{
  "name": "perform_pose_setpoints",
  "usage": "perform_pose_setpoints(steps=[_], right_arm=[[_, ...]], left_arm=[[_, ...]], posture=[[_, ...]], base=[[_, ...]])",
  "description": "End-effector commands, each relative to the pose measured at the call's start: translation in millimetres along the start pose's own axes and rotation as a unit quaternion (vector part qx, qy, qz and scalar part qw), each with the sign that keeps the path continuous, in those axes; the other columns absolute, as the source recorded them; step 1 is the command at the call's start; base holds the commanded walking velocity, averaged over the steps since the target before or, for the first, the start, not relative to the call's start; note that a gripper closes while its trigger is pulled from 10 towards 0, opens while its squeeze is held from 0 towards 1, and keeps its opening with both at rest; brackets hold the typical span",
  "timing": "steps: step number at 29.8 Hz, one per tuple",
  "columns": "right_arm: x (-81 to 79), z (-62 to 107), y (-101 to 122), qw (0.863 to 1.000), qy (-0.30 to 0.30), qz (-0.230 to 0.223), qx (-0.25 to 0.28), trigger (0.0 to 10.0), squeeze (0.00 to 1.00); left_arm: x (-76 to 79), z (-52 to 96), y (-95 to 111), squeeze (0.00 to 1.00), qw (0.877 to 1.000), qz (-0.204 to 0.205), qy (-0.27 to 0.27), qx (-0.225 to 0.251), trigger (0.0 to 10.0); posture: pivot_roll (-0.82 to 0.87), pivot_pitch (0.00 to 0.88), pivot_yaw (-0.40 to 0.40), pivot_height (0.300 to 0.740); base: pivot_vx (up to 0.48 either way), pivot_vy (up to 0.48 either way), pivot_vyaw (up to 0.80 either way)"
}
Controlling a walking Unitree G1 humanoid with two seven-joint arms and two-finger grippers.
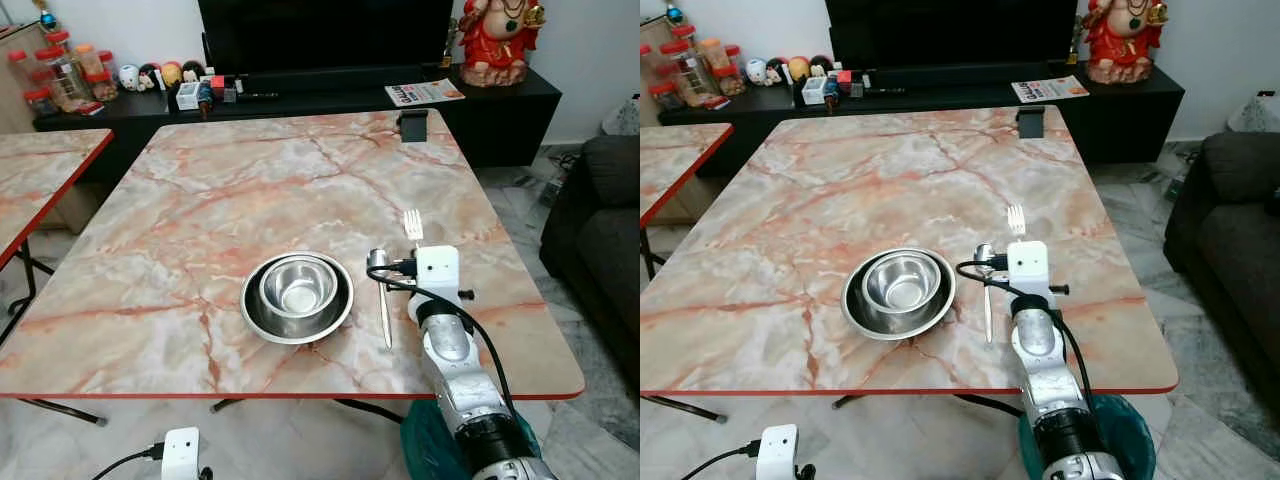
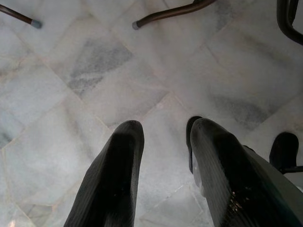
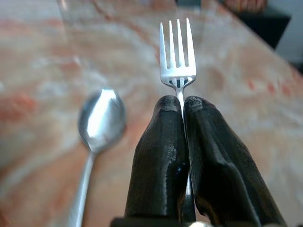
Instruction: Setting the table
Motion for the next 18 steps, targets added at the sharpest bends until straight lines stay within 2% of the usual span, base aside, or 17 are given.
perform_pose_setpoints(steps=[1, 18], right_arm=[[3.4, -0.8, 0.2, 1.000, -0.011, 0.006, -0.016, 10.0, 0.00], [0.3, 2.7, -17.5, 0.997, 0.010, 0.014, -0.079, 10.0, 0.00]], left_arm=[[-3.9, 0.1, -0.4, 0.00, 1.000, 0.001, 0.002, -0.002, 10.0], [-5.1, 0.3, -1.2, 0.00, 1.000, -0.008, -0.001, -0.003, 10.0]], posture=[[-0.05, 0.046, 0.079, 0.740], [-0.04, 0.040, 0.077, 0.740]], base=[[0.000, 0.000, 0.00], [0.000, 0.000, 0.00]])
Point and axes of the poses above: a point about 5 cm out from each wrist's last joint towards the gripper, its own z axis pointing back from the gripper into the wrist, its own y axis along the axis of the wrist's last joint, x = y × z, the point moved 5 cm from there along -z, pointing out of the wrist towards the gripper, and after that the axes turned 2 degrees about z, right-handed, at the moved point
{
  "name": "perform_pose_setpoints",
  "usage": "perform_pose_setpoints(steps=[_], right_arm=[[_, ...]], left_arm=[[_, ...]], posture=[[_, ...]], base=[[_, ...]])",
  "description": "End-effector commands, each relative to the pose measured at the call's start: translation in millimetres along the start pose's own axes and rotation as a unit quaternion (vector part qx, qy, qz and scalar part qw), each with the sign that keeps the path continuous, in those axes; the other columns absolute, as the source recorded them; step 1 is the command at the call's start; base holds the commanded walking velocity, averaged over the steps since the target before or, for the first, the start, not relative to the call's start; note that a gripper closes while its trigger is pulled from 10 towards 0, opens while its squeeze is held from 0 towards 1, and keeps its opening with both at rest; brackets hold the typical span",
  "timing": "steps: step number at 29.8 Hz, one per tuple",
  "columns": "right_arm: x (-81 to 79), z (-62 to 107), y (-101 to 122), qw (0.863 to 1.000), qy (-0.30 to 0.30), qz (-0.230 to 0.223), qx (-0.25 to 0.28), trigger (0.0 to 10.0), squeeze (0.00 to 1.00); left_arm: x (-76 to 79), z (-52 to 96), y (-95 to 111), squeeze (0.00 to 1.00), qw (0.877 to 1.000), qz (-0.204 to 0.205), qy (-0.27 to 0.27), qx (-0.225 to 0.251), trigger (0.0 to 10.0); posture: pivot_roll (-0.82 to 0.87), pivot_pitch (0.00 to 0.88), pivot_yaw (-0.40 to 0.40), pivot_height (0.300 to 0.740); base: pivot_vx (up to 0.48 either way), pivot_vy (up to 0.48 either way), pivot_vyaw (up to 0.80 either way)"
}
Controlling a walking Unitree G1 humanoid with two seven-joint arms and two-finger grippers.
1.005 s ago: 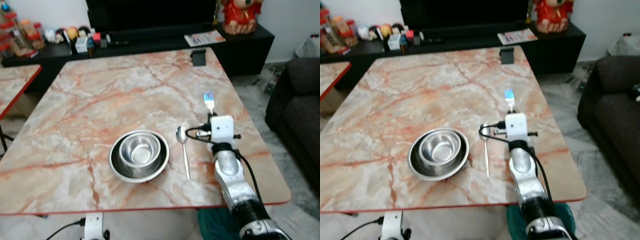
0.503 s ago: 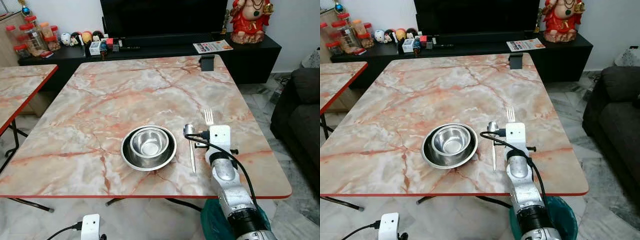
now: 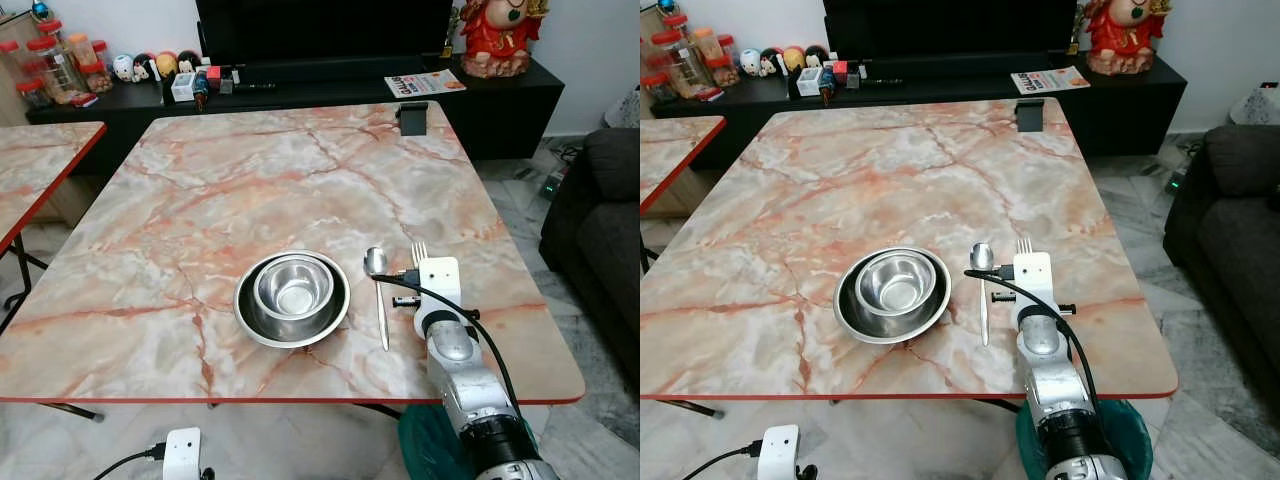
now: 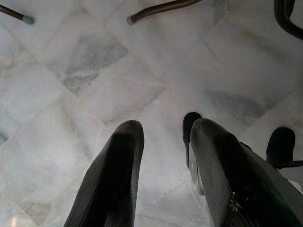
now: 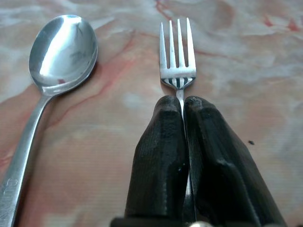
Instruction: Setting the table
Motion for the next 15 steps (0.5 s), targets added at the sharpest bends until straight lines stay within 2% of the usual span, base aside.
perform_pose_setpoints(steps=[1, 10, 15], right_arm=[[-4.0, 2.0, 3.3, 1.000, 0.008, -0.003, 0.003, 10.0, 0.00], [-8.2, 3.3, 4.4, 1.000, 0.013, -0.008, -0.001, 10.0, 0.00], [-2.4, 3.8, 1.7, 1.000, -0.006, -0.006, -0.008, 10.0, 0.00]], left_arm=[[-6.5, 0.5, -1.6, 0.00, 1.000, -0.004, 0.004, -0.003, 10.0], [-7.8, 0.4, -0.7, 0.00, 1.000, -0.008, 0.003, -0.003, 10.0], [-8.7, 0.3, 0.3, 0.00, 1.000, -0.007, 0.003, -0.002, 10.0]], posture=[[-0.04, 0.040, 0.079, 0.740], [-0.04, 0.037, 0.082, 0.740], [-0.04, 0.041, 0.088, 0.740]], base=[[0.000, 0.000, 0.00], [0.000, 0.000, 0.00], [0.000, 0.000, 0.00]])
Point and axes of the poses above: a point about 5 cm out from each wrist's last joint towards the gripper, its own z axis pointing back from the gripper into the wrist, its own y axis along the axis of the wrist's last joint, x = y × z, the point moved 5 cm from there along -z, pointing out of the wrist towards the gripper, and after that the axes turned 2 degrees about z, right-handed, at the moved point
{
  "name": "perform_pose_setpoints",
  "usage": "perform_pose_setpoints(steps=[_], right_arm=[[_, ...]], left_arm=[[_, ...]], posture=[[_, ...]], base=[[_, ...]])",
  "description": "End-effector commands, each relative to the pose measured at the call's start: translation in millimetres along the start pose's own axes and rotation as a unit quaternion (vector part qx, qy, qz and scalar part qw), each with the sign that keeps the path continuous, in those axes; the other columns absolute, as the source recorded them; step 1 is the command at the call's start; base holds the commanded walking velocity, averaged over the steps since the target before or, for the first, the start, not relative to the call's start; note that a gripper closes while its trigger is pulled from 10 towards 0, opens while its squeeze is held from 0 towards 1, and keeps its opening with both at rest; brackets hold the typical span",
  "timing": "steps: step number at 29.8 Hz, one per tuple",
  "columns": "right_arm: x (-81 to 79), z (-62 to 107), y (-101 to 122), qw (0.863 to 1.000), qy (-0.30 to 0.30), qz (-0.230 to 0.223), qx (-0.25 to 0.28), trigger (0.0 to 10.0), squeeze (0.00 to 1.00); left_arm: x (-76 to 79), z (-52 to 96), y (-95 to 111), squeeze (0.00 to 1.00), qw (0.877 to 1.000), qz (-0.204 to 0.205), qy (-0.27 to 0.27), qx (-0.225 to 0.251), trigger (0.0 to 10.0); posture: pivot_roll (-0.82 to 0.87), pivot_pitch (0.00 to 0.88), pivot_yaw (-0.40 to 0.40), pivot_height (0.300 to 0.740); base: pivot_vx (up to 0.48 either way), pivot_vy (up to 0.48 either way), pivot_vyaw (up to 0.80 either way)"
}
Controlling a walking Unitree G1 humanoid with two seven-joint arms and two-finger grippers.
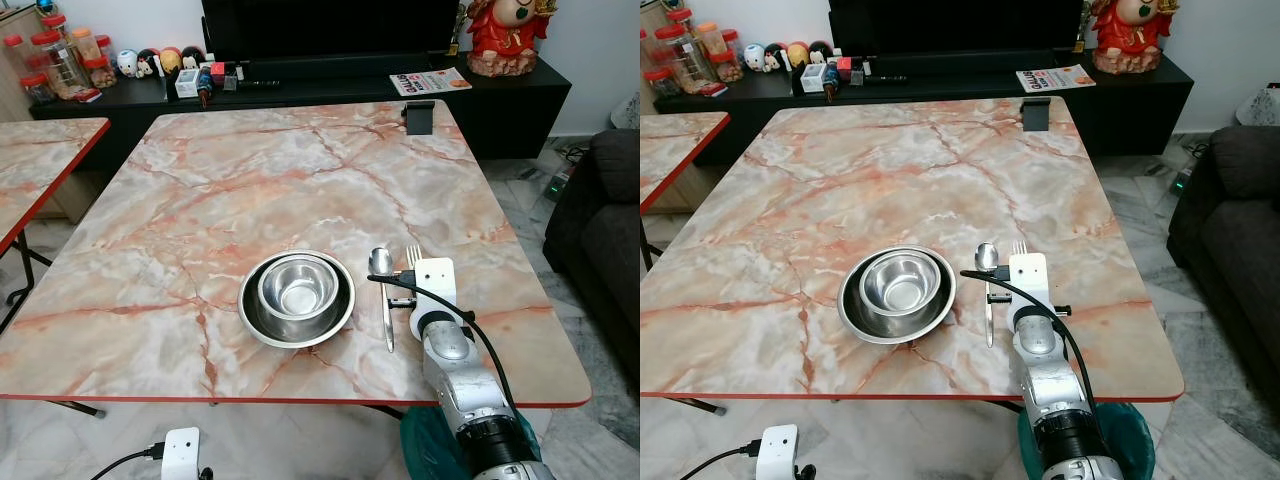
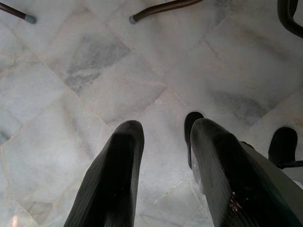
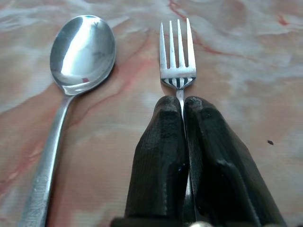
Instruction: Setting the table
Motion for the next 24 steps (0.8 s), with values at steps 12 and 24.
perform_pose_setpoints(steps=[12, 24], right_arm=[[3.6, 3.7, -1.8, 1.000, -0.013, -0.010, -0.007, 10.0, 1.00], [2.6, 3.8, -1.2, 1.000, -0.012, -0.012, -0.008, 10.0, 1.00]], left_arm=[[-8.1, 0.2, 0.4, 0.00, 1.000, -0.002, 0.005, -0.002, 10.0], [-8.4, 0.1, 0.4, 0.00, 1.000, -0.003, 0.005, -0.003, 10.0]], posture=[[-0.04, 0.046, 0.090, 0.740], [-0.04, 0.047, 0.091, 0.740]], base=[[0.000, 0.000, 0.00], [0.000, 0.000, 0.00]])
Point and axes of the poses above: a point about 5 cm out from each wrist's last joint towards the gripper, its own z axis pointing back from the gripper into the wrist, its own y axis along the axis of the wrist's last joint, x = y × z, the point moved 5 cm from there along -z, pointing out of the wrist towards the gripper, and after that the axes turned 2 degrees about z, right-handed, at the moved point
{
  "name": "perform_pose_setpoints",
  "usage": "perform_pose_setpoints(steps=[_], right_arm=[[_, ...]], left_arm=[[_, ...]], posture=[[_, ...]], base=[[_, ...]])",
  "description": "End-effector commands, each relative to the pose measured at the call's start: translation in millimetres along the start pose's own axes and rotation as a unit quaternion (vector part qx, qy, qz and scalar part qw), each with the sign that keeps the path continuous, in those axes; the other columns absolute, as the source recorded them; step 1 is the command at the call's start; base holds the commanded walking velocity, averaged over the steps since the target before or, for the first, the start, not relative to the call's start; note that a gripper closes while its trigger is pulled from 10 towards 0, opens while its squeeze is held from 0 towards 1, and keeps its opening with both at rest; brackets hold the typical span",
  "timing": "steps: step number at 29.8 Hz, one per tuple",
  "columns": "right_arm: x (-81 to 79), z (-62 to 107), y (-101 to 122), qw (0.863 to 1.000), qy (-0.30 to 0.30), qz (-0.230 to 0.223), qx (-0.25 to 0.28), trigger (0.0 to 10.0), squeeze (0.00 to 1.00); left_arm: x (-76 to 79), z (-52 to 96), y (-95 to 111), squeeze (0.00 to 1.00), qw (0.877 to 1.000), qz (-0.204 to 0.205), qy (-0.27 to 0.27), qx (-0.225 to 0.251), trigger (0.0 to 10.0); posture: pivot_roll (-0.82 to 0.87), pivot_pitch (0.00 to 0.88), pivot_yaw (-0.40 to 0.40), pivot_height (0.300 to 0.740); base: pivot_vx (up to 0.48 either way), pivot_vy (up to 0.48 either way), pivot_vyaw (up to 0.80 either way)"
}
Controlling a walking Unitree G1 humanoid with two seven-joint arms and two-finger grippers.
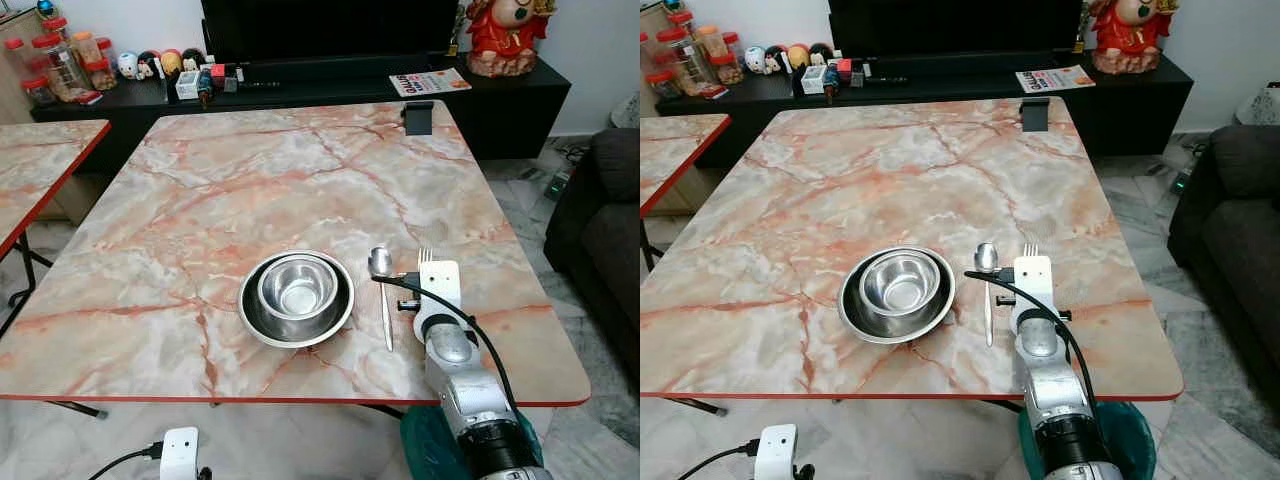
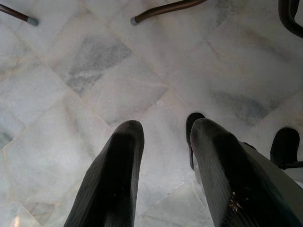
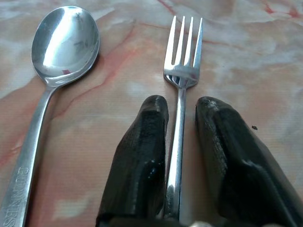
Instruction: Setting the table
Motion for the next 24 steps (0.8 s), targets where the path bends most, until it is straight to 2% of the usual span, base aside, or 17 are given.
perform_pose_setpoints(steps=[1, 8, 9, 10, 11, 13, 14, 15, 17, 18, 24], right_arm=[[-1.5, 1.3, 2.3, 1.000, 0.002, -0.007, 0.001, 10.0, 1.00], [-0.9, 1.5, 5.2, 1.000, 0.000, -0.001, 0.009, 10.0, 1.00], [-0.7, 1.9, 11.6, 1.000, -0.001, 0.014, 0.028, 10.0, 0.82], [-0.8, 2.3, 15.3, 0.999, -0.002, 0.022, 0.039, 10.0, 0.82], [-2.0, 3.7, 24.8, 0.998, 0.000, 0.019, 0.064, 10.0, 0.00], [-7.8, 10.0, 51.8, 0.991, 0.013, 0.009, 0.134, 10.0, 0.00], [-9.1, 11.3, 56.0, 0.989, 0.017, 0.008, 0.145, 10.0, 0.00], [-12.0, 14.9, 66.0, 0.984, 0.020, 0.023, 0.173, 10.0, 0.00], [-12.7, 15.7, 67.9, 0.983, 0.021, 0.024, 0.179, 10.0, 0.00], [-14.6, 18.8, 74.4, 0.980, 0.024, 0.011, 0.198, 10.0, 0.00], [-20.7, 29.8, 93.2, 0.963, 0.036, 0.002, 0.266, 10.0, 0.00]], left_arm=[[-6.1, 0.2, -0.4, 0.00, 1.000, -0.002, 0.004, -0.003, 10.0], [-5.0, -0.1, 0.7, 0.00, 1.000, -0.001, 0.002, -0.002, 10.0], [-5.1, -0.1, 0.9, 0.00, 1.000, -0.002, 0.002, -0.002, 10.0], [-5.2, -0.1, 0.9, 0.00, 1.000, -0.001, 0.003, -0.002, 10.0], [-5.3, -0.1, 1.0, 0.00, 1.000, -0.002, 0.003, -0.002, 10.0], [-5.9, -0.2, 1.4, 0.00, 1.000, -0.001, 0.003, -0.002, 10.0], [-6.0, -0.2, 1.5, 0.00, 1.000, -0.001, 0.003, -0.002, 10.0], [-5.8, -0.2, 1.6, 0.00, 1.000, -0.002, 0.003, -0.001, 10.0], [-5.7, -0.2, 1.7, 0.00, 1.000, -0.002, 0.003, -0.001, 10.0], [-5.7, -0.2, 2.1, 0.00, 1.000, -0.001, 0.003, 0.000, 10.0], [-5.3, -0.2, 4.5, 0.00, 1.000, 0.004, 0.003, 0.008, 10.0]], posture=[[-0.04, 0.046, 0.090, 0.740], [-0.04, 0.043, 0.091, 0.740], [-0.04, 0.044, 0.092, 0.740], [-0.04, 0.044, 0.092, 0.740], [-0.04, 0.044, 0.094, 0.740], [-0.04, 0.044, 0.095, 0.740], [-0.04, 0.044, 0.095, 0.740], [-0.04, 0.043, 0.095, 0.740], [-0.04, 0.043, 0.095, 0.740], [-0.04, 0.041, 0.094, 0.740], [-0.04, 0.041, 0.097, 0.740]], base=[[0.000, 0.000, 0.00], [0.000, 0.000, 0.00], [0.000, 0.000, 0.00], [0.000, 0.000, 0.00], [0.000, 0.000, 0.00], [0.000, 0.000, 0.00], [0.000, 0.000, 0.00], [0.000, 0.000, 0.00], [0.000, 0.000, 0.00], [0.000, 0.000, 0.00], [0.000, 0.000, 0.00]])
Point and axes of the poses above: a point about 5 cm out from each wrist's last joint towards the gripper, its own z axis pointing back from the gripper into the wrist, its own y axis along the axis of the wrist's last joint, x = y × z, the point moved 5 cm from there along -z, pointing out of the wrist towards the gripper, and after that the axes turned 2 degrees about z, right-handed, at the moved point
